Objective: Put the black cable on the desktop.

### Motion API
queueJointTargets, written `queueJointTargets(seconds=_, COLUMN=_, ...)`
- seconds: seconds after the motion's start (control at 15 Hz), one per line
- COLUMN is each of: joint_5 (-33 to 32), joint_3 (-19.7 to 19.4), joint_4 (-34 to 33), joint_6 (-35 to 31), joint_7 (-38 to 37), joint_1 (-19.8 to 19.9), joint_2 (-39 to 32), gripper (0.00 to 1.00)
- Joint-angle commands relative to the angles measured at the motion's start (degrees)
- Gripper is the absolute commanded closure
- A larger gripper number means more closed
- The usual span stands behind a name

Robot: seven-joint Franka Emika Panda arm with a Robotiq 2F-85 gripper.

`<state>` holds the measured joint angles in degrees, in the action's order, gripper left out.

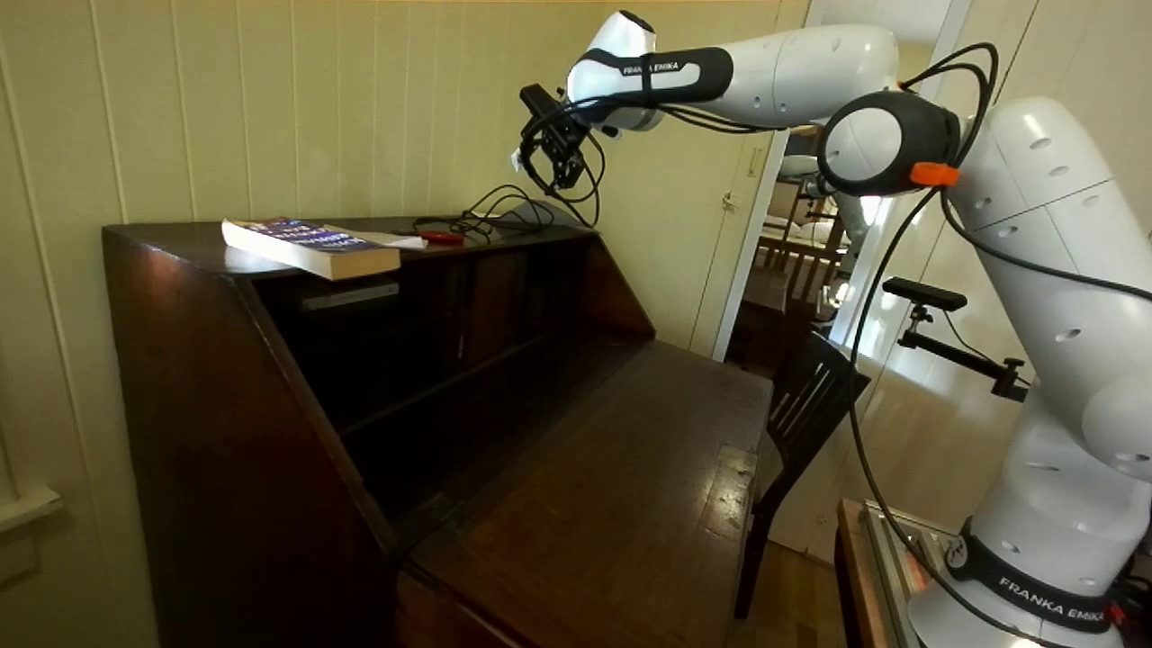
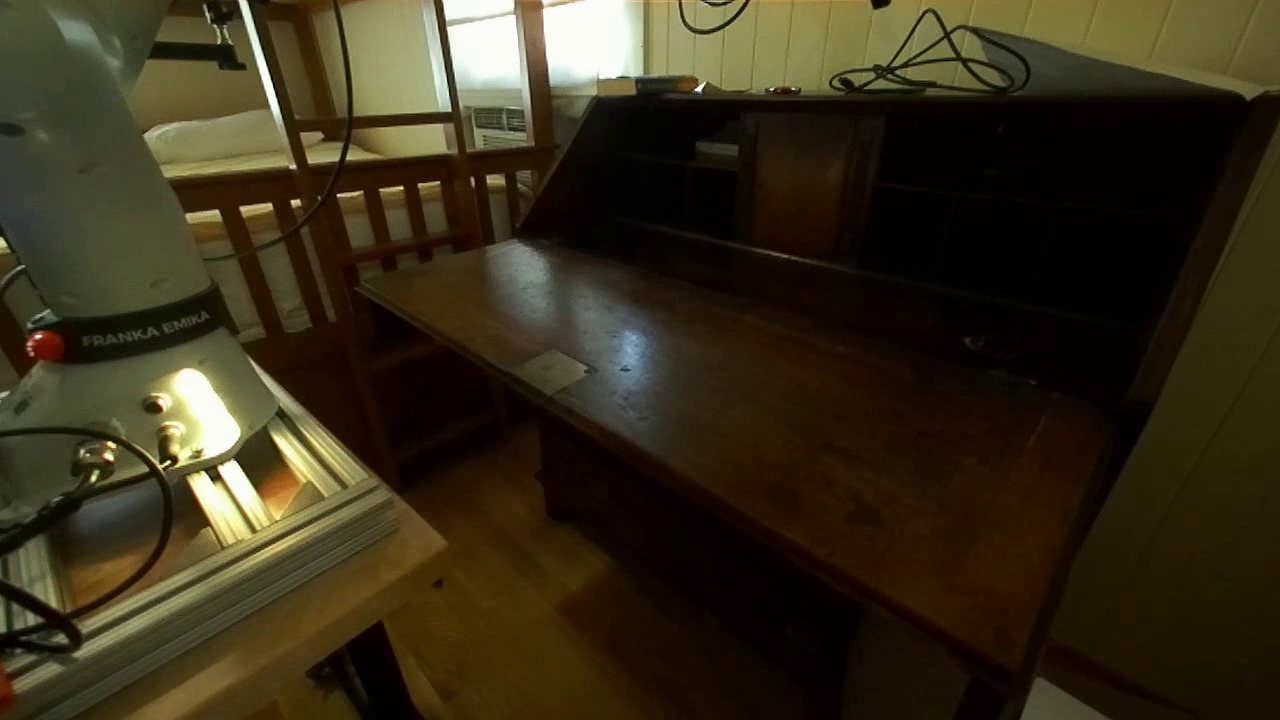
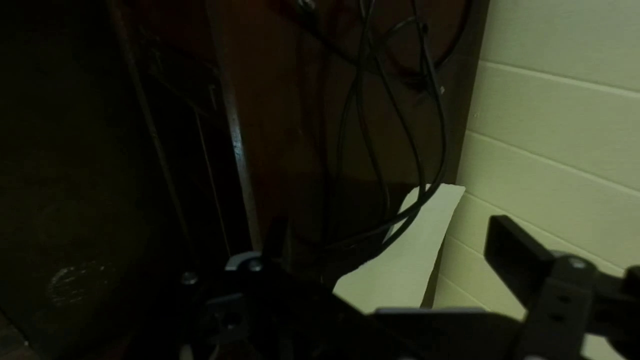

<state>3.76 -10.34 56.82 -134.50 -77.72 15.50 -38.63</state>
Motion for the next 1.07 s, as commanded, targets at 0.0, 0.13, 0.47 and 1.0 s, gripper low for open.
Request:
queueJointTargets(seconds=0.0, joint_5=-0.54, joint_3=-1.27, joint_4=-1.03, joint_6=-1.81, joint_7=-3.34, joint_1=-0.46, joint_2=-1.11, gripper=0.0)
queueJointTargets(seconds=0.13, joint_5=-0.34, joint_3=-2.26, joint_4=-6.33, joint_6=-5.18, joint_7=-7.04, joint_1=0.15, joint_2=-5.13, gripper=0.0)
queueJointTargets(seconds=0.47, joint_5=-1.12, joint_3=-6.3, joint_4=-17.38, joint_6=-5.32, joint_7=-13.59, joint_1=0.66, joint_2=-13.97, gripper=0.0)
queueJointTargets(seconds=1.0, joint_5=-1.54, joint_3=-6.09, joint_4=-25.73, joint_6=0.24, joint_7=-17.35, joint_1=2.31, joint_2=-20.66, gripper=0.27)
